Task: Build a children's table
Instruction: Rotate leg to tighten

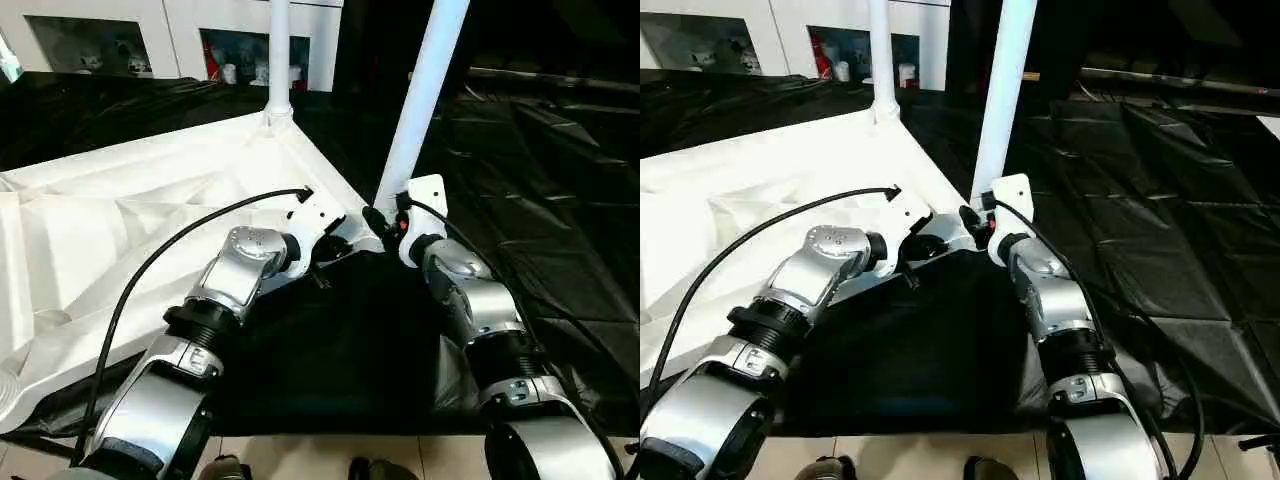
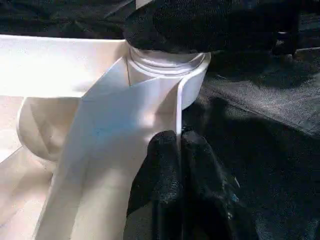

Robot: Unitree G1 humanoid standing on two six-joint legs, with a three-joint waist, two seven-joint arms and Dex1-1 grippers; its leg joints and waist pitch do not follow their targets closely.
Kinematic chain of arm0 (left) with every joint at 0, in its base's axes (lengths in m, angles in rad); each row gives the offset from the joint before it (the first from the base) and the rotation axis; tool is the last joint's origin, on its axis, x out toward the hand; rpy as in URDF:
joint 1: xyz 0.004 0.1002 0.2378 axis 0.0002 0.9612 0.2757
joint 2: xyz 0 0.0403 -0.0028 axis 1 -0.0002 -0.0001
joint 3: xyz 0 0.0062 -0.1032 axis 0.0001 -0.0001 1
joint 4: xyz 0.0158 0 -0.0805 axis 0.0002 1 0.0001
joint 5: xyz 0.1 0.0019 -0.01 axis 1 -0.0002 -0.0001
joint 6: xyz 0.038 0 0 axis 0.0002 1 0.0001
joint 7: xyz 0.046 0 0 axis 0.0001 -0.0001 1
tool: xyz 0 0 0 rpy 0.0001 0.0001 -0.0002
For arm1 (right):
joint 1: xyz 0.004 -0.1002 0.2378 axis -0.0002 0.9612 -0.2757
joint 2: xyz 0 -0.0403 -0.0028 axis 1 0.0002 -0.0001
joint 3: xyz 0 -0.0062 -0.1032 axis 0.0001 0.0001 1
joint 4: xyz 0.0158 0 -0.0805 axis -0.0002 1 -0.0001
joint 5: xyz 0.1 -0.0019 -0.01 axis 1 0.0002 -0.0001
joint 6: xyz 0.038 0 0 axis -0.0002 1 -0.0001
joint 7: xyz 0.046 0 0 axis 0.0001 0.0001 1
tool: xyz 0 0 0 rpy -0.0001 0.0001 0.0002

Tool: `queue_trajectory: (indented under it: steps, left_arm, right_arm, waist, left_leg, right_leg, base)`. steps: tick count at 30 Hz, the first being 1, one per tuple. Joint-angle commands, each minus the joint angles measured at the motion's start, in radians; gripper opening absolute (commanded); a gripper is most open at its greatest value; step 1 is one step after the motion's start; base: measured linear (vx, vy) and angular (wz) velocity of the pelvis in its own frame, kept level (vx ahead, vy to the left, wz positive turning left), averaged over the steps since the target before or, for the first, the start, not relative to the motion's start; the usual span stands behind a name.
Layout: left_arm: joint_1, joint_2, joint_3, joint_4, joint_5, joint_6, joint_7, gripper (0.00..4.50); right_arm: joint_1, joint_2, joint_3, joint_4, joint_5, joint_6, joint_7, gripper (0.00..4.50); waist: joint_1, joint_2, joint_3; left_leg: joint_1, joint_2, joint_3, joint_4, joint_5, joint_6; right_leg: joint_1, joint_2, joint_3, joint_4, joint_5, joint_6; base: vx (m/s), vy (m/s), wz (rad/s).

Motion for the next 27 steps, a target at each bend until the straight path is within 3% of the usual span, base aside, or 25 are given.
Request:
queue_trajectory:
  steps: [1, 5, 10, 15, 17, 20, 24, 27]
  left_arm:
    - [0.002, -0.027, -0.022, 0.018, -0.024, -0.048, -0.030, 0.00]
    - [0.015, 0.019, -0.022, 0.015, -0.029, -0.106, -0.098, 0.00]
    - [0.061, 0.105, -0.044, -0.043, -0.067, -0.122, -0.294, 0.00]
    - [0.095, 0.161, -0.052, -0.098, -0.117, -0.130, -0.449, 0.00]
    - [0.097, 0.166, -0.052, -0.102, -0.121, -0.128, -0.461, 0.00]
    - [0.102, 0.184, -0.036, -0.116, -0.154, -0.123, -0.515, 0.00]
    - [0.108, 0.196, -0.031, -0.118, -0.158, -0.127, -0.544, 0.00]
    - [0.110, 0.197, -0.028, -0.116, -0.153, -0.131, -0.546, 0.00]
  right_arm:
    - [0.011, 0.027, 0.053, 0.055, 0.022, 0.036, 0.078, 3.03]
    - [0.023, -0.042, 0.090, 0.030, 0.019, 0.029, 0.211, 3.03]
    - [0.078, -0.166, 0.145, -0.080, 0.043, 0.021, 0.470, 3.03]
    - [0.112, -0.255, 0.166, -0.172, 0.087, 0.051, 0.645, 3.03]
    - [0.115, -0.266, 0.170, -0.180, 0.091, 0.053, 0.665, 3.03]
    - [0.125, -0.319, 0.189, -0.207, 0.102, 0.075, 0.753, 3.03]
    - [0.133, -0.347, 0.202, -0.228, 0.112, 0.093, 0.810, 3.03]
    - [0.133, -0.351, 0.203, -0.233, 0.115, 0.102, 0.821, 2.71]
  waist:
    - [0.002, -0.001, -0.050]
    - [0.004, -0.002, -0.052]
    - [0.012, -0.007, -0.053]
    - [0.010, -0.013, -0.062]
    - [0.012, -0.010, -0.062]
    - [0.018, -0.013, -0.055]
    - [0.020, -0.013, -0.051]
    - [0.020, -0.013, -0.051]
  left_leg:
    - [0.009, 0.008, -0.005, -0.076, -0.310, 0.014]
    - [0.008, 0.008, -0.004, -0.074, -0.301, 0.019]
    - [0.004, 0.011, -0.001, -0.071, -0.243, 0.056]
    - [0.008, 0.010, 0.007, -0.055, -0.107, 0.114]
    - [0.011, 0.010, 0.009, -0.053, -0.094, 0.126]
    - [0.013, 0.012, 0.010, -0.054, -0.120, 0.129]
    - [0.015, 0.014, 0.009, -0.058, -0.164, 0.105]
    - [0.014, 0.014, 0.008, -0.059, -0.171, 0.092]
  right_leg:
    - [0.036, -0.023, 0.016, -0.082, -0.330, -0.132]
    - [0.040, -0.023, 0.016, -0.080, -0.303, -0.143]
    - [0.050, -0.027, 0.016, -0.073, -0.241, -0.167]
    - [0.056, -0.019, 0.015, -0.045, -0.015, -0.250]
    - [0.055, -0.020, 0.015, -0.042, 0.010, -0.266]
    - [0.055, -0.024, 0.016, -0.046, -0.042, -0.267]
    - [0.051, -0.026, 0.017, -0.055, -0.134, -0.246]
    - [0.050, -0.027, 0.017, -0.057, -0.161, -0.238]
  base:
    - [0.000, 0.000, 0.00]
    - [0.000, 0.000, 0.00]
    - [0.000, 0.000, 0.00]
    - [0.000, 0.000, 0.00]
    - [0.000, 0.000, 0.00]
    - [0.000, 0.000, 0.00]
    - [0.000, 0.000, 0.00]
    - [0.000, 0.000, 0.00]
